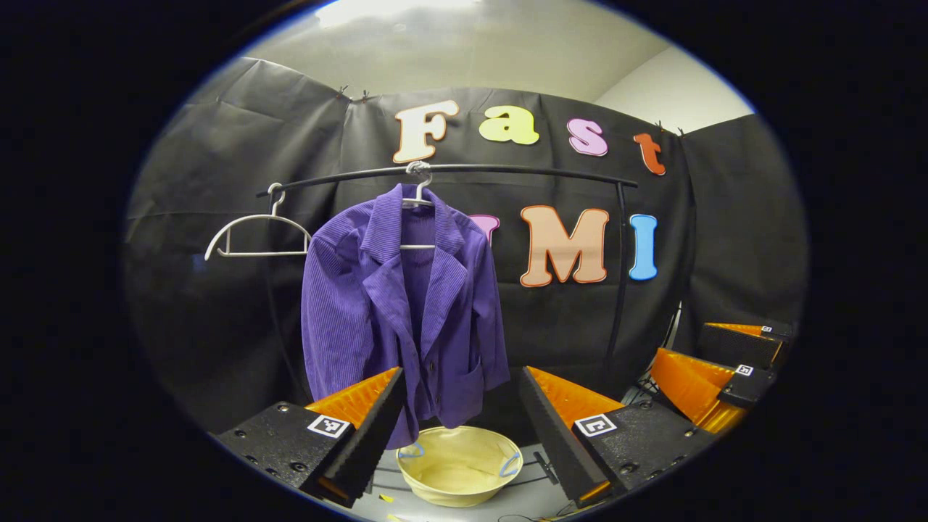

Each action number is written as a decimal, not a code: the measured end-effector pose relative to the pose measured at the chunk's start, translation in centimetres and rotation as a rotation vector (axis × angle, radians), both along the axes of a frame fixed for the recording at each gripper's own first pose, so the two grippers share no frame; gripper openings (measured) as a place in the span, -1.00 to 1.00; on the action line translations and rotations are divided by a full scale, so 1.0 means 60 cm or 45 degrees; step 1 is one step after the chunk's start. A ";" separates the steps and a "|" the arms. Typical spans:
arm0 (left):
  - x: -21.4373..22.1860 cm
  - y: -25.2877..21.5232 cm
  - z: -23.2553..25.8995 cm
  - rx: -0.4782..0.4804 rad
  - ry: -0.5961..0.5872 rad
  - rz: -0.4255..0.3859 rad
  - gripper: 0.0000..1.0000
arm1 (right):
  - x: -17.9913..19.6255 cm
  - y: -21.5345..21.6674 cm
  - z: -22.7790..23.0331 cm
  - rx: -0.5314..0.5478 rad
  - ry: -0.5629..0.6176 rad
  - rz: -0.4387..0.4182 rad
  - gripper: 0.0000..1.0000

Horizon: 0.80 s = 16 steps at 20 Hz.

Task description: Grasp the clothes on the hanger with both hands and then place them into the laundry hamper below.

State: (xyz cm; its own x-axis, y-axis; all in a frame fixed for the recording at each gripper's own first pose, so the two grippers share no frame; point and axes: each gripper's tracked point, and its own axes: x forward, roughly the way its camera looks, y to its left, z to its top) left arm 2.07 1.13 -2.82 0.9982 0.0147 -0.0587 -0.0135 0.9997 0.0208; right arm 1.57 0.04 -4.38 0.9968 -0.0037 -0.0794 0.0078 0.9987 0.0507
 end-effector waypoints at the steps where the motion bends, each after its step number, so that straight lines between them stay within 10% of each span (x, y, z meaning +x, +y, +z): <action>1: 0.003 0.002 -0.001 -0.009 0.004 0.006 0.93 | 0.001 0.001 -0.001 -0.001 0.002 0.001 0.90; 16: 0.092 0.060 0.001 -0.013 0.001 0.085 0.94 | 0.057 0.016 0.006 0.031 0.000 -0.038 0.94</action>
State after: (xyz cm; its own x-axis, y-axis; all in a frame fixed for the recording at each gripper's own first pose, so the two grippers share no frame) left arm 7.56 4.73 -2.78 0.9949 0.0810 -0.0596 -0.0805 0.9967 0.0107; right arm 4.99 1.00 -3.99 0.9963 -0.0312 -0.0796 0.0372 0.9965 0.0748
